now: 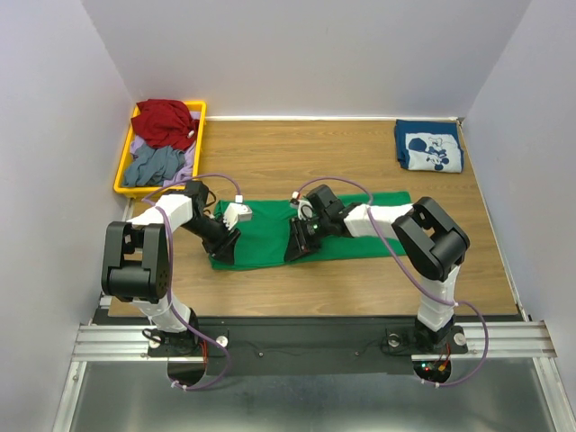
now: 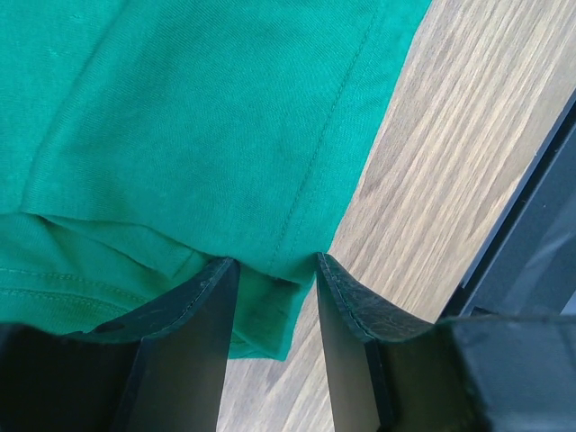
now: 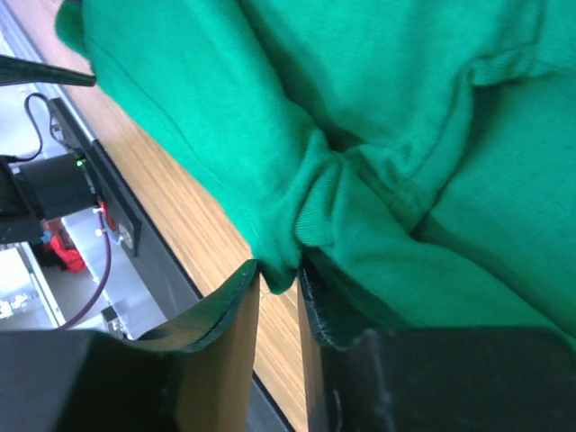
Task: Fold and stack the t-shirts
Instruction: Fold the tshirt
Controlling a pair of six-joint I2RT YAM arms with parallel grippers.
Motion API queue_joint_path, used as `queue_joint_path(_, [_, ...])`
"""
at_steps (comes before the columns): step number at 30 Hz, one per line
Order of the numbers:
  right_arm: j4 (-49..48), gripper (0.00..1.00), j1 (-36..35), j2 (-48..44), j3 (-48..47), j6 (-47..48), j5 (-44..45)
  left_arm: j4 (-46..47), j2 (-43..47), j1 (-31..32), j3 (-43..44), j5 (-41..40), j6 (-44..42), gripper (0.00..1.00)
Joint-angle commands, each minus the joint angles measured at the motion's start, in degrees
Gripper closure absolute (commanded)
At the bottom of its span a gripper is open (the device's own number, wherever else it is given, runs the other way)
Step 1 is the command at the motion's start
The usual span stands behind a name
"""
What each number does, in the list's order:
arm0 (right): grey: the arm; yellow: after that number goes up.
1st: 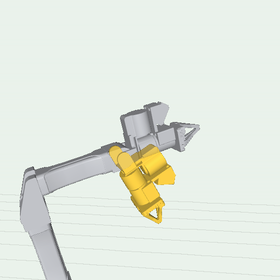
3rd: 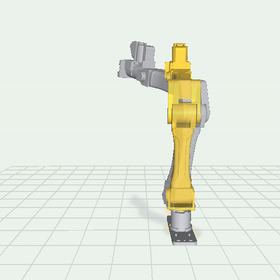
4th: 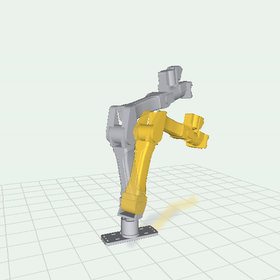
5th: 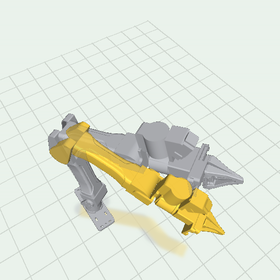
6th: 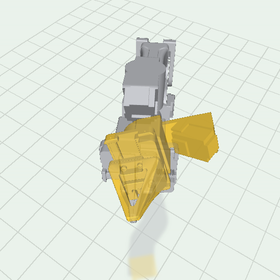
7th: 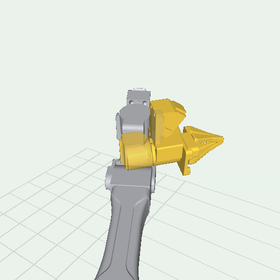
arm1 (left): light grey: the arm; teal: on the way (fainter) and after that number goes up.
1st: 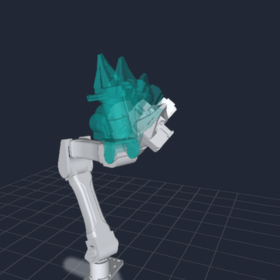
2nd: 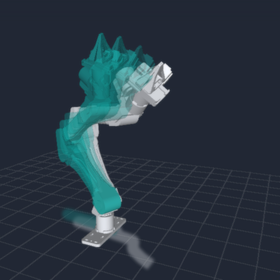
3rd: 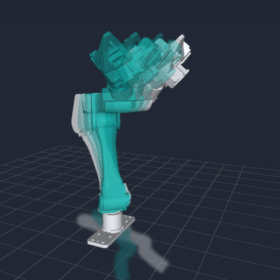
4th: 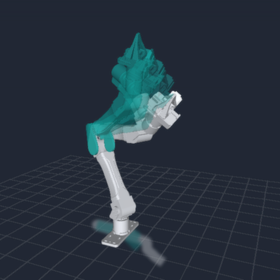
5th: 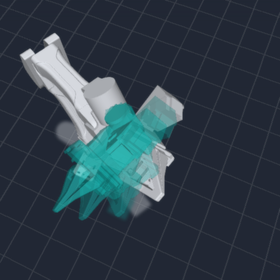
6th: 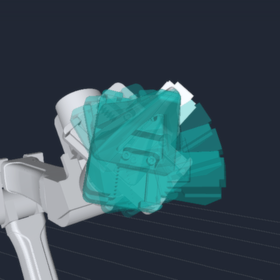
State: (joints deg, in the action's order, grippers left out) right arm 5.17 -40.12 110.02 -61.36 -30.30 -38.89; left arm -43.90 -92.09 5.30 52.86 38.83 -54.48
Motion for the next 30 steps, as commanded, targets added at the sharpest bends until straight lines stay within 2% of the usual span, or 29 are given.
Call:
queue_joint_path(1, [-2.18,0.72,-0.22,-1.64,-3.32,0.16,-3.02,-1.10,1.30,0.32,1.63,1.69,-1.51,0.49])
queue_joint_path(5, [-2.09,0.75,-0.22,-2.09,-4.46,0.16,-4.08,-1.45,0.16,0.24,2.33,1.86,-1.42,0.55])
queue_joint_path(9, [-2.09,0.77,-0.22,-2.00,-4.55,-0.37,-4.87,-3.47,0.07,0.32,3.21,3.44,-3.53,0.67])
queue_joint_path(13, [-2.01,0.82,-0.22,-2.53,-4.82,-0.46,-5.14,-5.66,1.04,0.24,4.09,4.85,-4.67,0.86])
queue_joint_path(17, [-1.92,0.87,0.13,-2.70,-5.34,-0.28,-5.40,-7.34,1.39,0.15,5.23,5.90,-5.73,1.00])
queue_joint_path(24, [-2.09,0.96,3.38,-1.92,-7.80,-1.60,-6.98,-8.48,0.34,-0.73,10.15,7.66,-5.02,1.00])
queue_joint_path(30, [-2.18,0.99,5.49,-0.59,-9.21,-2.83,-8.21,-13.66,-8.18,-4.24,20.33,12.49,-4.58,1.00])
